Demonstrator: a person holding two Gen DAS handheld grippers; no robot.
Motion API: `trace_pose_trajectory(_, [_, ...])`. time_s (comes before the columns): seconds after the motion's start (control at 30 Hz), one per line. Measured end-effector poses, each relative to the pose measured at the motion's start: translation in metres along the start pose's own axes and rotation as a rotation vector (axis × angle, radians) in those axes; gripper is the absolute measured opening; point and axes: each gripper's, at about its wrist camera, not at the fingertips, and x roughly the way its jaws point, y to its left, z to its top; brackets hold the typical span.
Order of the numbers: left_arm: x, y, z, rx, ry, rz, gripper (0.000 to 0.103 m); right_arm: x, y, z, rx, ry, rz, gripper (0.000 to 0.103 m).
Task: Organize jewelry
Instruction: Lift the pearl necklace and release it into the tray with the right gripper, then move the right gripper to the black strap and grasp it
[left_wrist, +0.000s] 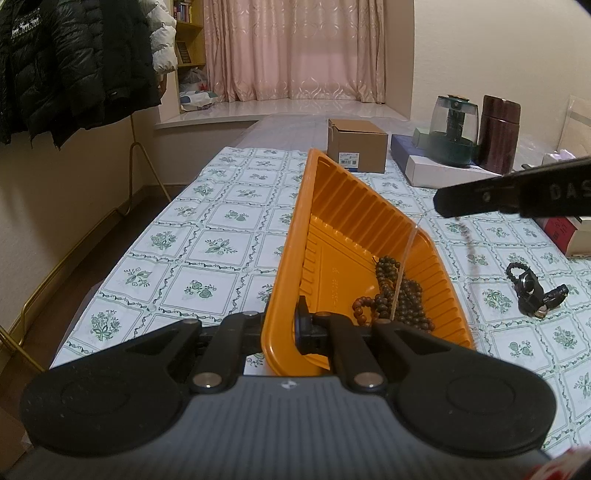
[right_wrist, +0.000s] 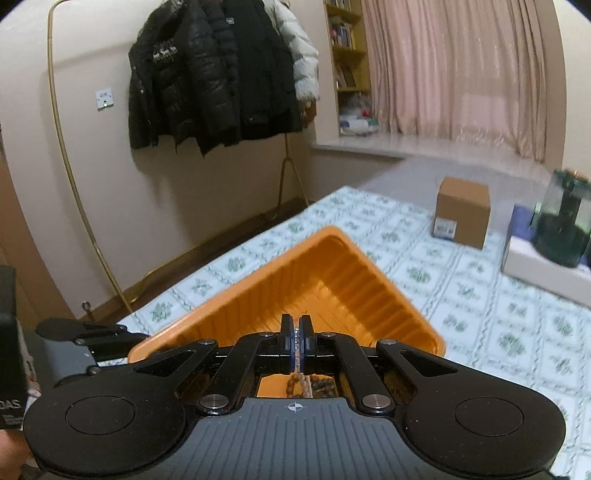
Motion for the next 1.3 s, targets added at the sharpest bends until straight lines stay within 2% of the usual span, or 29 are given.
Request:
trace_pose_trajectory(0.13, [0.000,0.000,0.000,0.000,0.000,0.000,0.006,0.003,-0.006,0.002,0.050,-0.003,0.036,0.002])
trace_pose_trajectory(0.37, [0.000,0.000,0.000,0.000,0.000,0.000,0.006,0.016,-0.007,-0.002,0.045,0.036,0.034,0.002])
trace_pose_trajectory(0.53, [0.000,0.000,0.000,0.000,0.000,0.000,0.006,0.014,-0.013,-0.006,0.066,0.023,0.048,0.002])
trace_pose_trajectory(0.9, [0.000,0.001,0.000,0.000,0.001,0.000,0.006,-0.017,-0.039,-0.014,0.121,-0.012,-0.047,0.004])
trace_pose_trajectory(1.3, [0.000,0.000,-0.001,0.002,0.001,0.002,0.006,-0.073,-0.091,-0.076,0.263,-0.011,-0.241,0.006])
